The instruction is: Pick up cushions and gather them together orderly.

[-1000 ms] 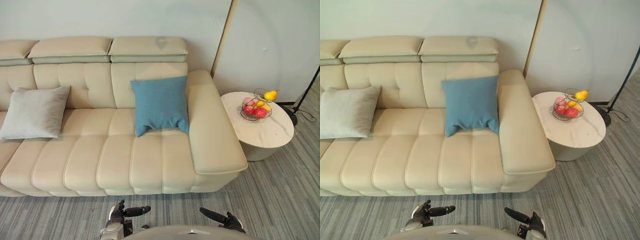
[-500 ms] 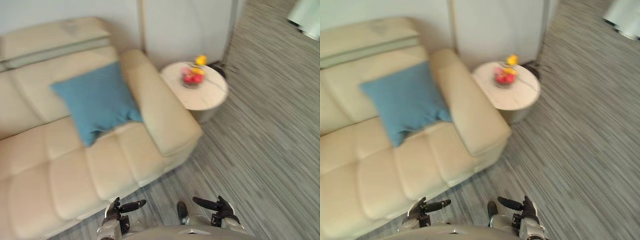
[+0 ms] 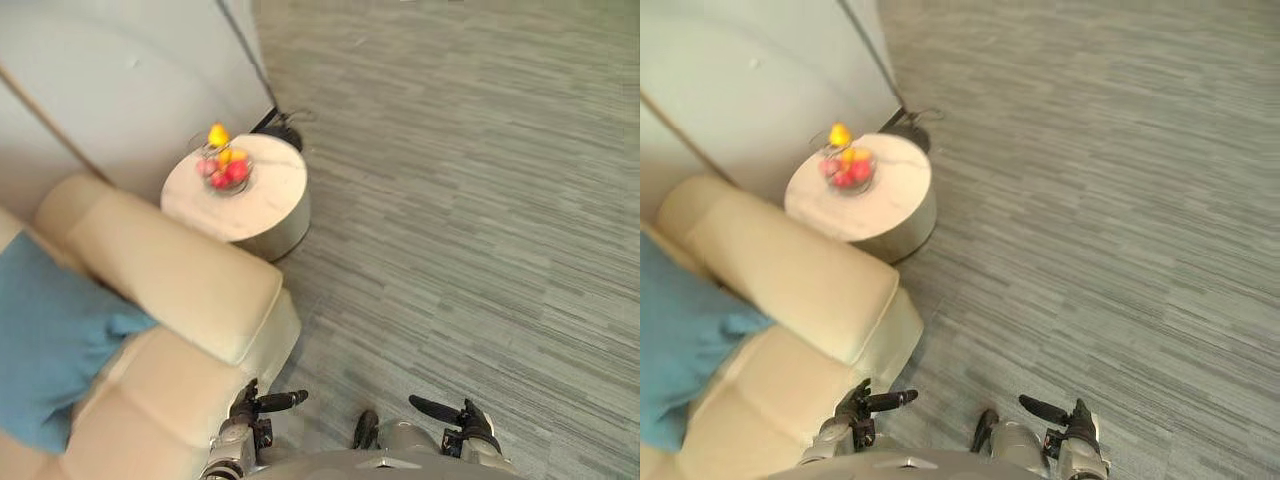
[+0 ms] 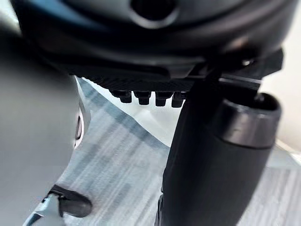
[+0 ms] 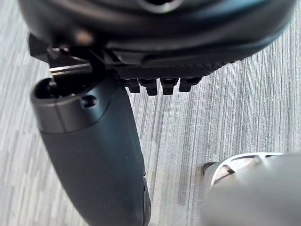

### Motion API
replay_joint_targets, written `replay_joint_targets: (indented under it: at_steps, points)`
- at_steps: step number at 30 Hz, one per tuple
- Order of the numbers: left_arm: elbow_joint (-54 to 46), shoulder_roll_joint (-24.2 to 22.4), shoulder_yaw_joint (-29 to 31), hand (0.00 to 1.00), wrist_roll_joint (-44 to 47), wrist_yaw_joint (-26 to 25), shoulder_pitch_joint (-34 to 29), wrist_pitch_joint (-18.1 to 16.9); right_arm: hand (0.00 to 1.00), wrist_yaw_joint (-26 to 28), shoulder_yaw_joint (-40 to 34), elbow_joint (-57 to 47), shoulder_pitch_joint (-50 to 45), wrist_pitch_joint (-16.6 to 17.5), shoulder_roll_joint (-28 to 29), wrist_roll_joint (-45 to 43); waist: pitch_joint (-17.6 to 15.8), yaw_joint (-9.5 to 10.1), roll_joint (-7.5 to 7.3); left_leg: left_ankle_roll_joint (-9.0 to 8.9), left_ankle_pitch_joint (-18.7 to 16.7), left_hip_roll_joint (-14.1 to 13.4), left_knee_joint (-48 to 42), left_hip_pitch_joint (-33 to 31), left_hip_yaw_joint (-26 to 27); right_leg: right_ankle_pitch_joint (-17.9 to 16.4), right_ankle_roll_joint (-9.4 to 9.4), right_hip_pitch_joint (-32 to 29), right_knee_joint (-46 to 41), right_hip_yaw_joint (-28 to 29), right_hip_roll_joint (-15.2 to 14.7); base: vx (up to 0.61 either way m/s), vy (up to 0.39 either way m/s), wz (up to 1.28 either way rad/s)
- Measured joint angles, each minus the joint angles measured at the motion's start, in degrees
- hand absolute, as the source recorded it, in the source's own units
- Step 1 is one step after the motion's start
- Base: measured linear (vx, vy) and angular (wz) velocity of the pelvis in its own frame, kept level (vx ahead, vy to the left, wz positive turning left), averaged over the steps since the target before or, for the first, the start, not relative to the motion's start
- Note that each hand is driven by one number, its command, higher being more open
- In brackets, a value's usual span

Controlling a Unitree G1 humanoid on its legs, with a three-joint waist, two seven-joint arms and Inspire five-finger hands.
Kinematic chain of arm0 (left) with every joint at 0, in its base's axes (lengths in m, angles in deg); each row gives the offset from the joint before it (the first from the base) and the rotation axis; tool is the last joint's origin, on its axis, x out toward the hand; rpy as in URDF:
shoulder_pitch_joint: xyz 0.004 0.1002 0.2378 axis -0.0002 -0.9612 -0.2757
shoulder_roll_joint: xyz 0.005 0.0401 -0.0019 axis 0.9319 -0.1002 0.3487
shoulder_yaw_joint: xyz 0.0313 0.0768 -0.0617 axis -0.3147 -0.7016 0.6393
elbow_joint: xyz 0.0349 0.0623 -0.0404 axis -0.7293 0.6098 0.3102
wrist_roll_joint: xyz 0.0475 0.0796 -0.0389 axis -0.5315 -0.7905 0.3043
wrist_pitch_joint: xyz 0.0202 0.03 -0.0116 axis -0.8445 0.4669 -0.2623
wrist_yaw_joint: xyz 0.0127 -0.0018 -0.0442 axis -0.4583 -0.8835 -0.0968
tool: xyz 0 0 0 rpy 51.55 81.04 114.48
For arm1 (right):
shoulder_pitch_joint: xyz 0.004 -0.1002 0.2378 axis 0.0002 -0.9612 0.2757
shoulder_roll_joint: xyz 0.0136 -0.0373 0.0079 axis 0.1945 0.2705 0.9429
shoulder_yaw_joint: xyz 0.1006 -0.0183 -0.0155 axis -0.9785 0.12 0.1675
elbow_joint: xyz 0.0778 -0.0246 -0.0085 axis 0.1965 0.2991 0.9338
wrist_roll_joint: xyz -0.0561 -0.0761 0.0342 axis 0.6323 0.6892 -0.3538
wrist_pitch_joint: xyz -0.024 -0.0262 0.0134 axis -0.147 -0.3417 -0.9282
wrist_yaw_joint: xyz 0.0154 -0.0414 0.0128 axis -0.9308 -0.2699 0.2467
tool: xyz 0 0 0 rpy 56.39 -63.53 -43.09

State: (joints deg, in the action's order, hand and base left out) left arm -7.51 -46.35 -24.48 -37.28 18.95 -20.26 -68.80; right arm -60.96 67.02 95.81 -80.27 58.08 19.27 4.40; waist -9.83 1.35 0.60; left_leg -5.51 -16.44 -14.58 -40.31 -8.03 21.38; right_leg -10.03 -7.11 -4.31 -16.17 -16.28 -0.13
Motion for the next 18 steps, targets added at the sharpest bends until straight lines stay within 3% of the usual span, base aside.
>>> replay_joint_targets:
  at_steps: [1, 3, 5, 7, 8, 9, 10, 11, 13, 15, 16, 17, 18]
  points:
    - [-0.2, -0.1, 0.0, 1.00, 0.0, 0.0, 0.0, -0.1, 1.00, 0.0, 0.0, 0.0, 0.0, 0.0, 0.1, -0.1, -0.1, 0.00, -0.07, 0.11, 0.0, 0.3, 0.5, -0.4, -0.4, -0.1, 0.03, 0.2, 0.0, 0.4, 0.0, 0.11, 0.041, -0.98]
    - [-1.4, -0.7, 0.2, 1.00, 0.1, 0.0, 0.1, -0.4, 1.00, -0.1, 0.2, -0.1, -0.2, 0.1, 0.3, -0.7, -0.2, 0.43, -0.29, 0.66, -0.1, 3.5, 6.0, -4.0, -6.0, -0.4, 0.55, 1.0, 0.0, 4.5, 0.3, 0.08, 0.030, -0.92]
    - [-1.6, -1.2, 0.4, 1.00, 0.1, 0.0, 0.6, -0.6, 1.00, -0.5, 2.1, -0.1, -0.3, 0.0, 0.4, -0.7, -0.2, 1.46, -0.23, 0.43, 1.0, 7.3, 14.3, -6.9, -15.8, -0.9, 1.24, 1.3, 0.0, 10.9, 1.3, 0.14, 0.089, -1.41]
    - [-1.4, -1.9, 2.6, 1.00, 0.3, -0.2, 0.5, -0.3, 1.00, -0.5, 2.8, -0.1, -0.4, 0.0, 0.1, -0.7, 0.1, 1.73, 0.20, 0.23, 2.6, 8.1, 19.7, -7.1, -23.2, -2.3, 2.47, 1.1, -1.3, 16.6, 3.1, 0.25, 0.191, -1.58]
    - [-1.3, -1.8, 2.6, 1.00, 0.5, -0.3, 0.3, -0.2, 1.00, -0.4, 2.7, -0.1, -0.6, 0.0, 0.0, -0.7, 0.3, 1.76, 0.44, 0.99, 3.0, 8.0, 20.0, -6.9, -24.2, -3.0, 2.67, 0.9, -2.1, 17.8, 3.6, 0.32, 0.262, -1.49]
    - [-1.2, -1.3, 2.8, 1.00, 0.6, -0.2, -0.1, 0.1, 1.00, -0.5, 2.7, -0.1, -0.7, 0.0, 0.2, -0.7, 0.8, 1.85, 0.71, 1.51, 5.5, 8.0, 19.1, -6.1, -24.6, -4.8, 3.35, 0.4, -4.7, 20.4, 4.2, 0.32, 0.246, -1.42]
    - [-1.1, -0.5, 4.3, 1.00, 0.6, -0.2, -0.6, 0.7, 1.00, -0.5, 2.9, -0.2, -1.4, 0.0, 0.7, -0.8, 1.7, 1.33, -0.67, 1.17, 7.4, 8.1, 17.7, -4.7, -21.8, -7.2, 5.01, 0.0, -7.6, 24.2, 3.9, 0.40, 0.291, -1.58]
    - [-0.3, 0.2, 4.6, 1.00, 0.6, -0.4, -0.8, 0.9, 1.00, -0.5, 3.6, -0.7, -2.2, 0.1, 1.4, -0.8, 3.0, 1.51, -1.87, 1.22, 6.2, 8.3, 17.2, -4.2, -18.8, -8.1, 5.70, -1.0, -9.2, 26.0, 2.9, 0.43, 0.253, -1.54]
    - [0.6, 1.2, 4.7, 1.00, 0.5, -0.5, -0.8, 1.0, 1.00, 0.2, 5.0, -1.1, -2.6, -0.1, 2.1, -0.6, 4.5, 1.76, -3.70, 1.96, 5.5, 8.3, 18.0, -2.0, -12.4, -8.5, 7.04, -2.7, -10.8, 25.3, 0.7, 0.35, 0.170, -1.34]
    - [1.6, 1.3, 4.5, 1.00, 0.5, -0.5, -0.8, 1.1, 1.00, 0.3, 5.0, -1.2, -1.8, -0.1, 2.3, -0.3, 4.6, 2.34, -3.51, 2.60, 5.1, 7.9, 21.0, 3.5, -6.1, -7.1, 9.32, -3.0, -12.2, 17.8, -2.1, 0.29, 0.126, -1.46]
    - [1.8, 1.3, 4.3, 1.00, 0.5, -0.5, -0.8, 1.1, 1.00, 0.3, 5.0, -1.3, -1.6, -0.1, 2.3, -0.2, 4.5, 2.37, -3.13, 2.65, 5.1, 7.9, 21.4, 4.8, -5.3, -7.0, 9.45, -3.1, -12.8, 14.8, -3.0, 0.28, 0.068, -1.24]
    - [2.4, 1.2, 3.6, 1.00, 0.6, -0.6, -0.7, 1.1, 1.00, 0.4, 5.0, -1.7, -1.6, 0.0, 2.3, 0.0, 4.9, 2.21, -2.50, 2.76, 5.0, 7.7, 22.3, 6.9, -4.1, -7.4, 9.40, -3.0, -12.4, 6.7, -5.3, 0.19, -0.001, -0.85]
    - [2.6, 1.2, 3.3, 1.00, 0.6, -0.6, -0.7, 1.1, 1.00, 0.4, 5.0, -1.7, -1.5, 0.0, 2.3, 0.1, 5.0, 2.23, -2.29, 2.76, 5.0, 7.6, 22.4, 7.4, -3.9, -7.4, 9.28, -3.0, -11.9, 4.7, -5.8, 0.26, -0.040, -1.24]
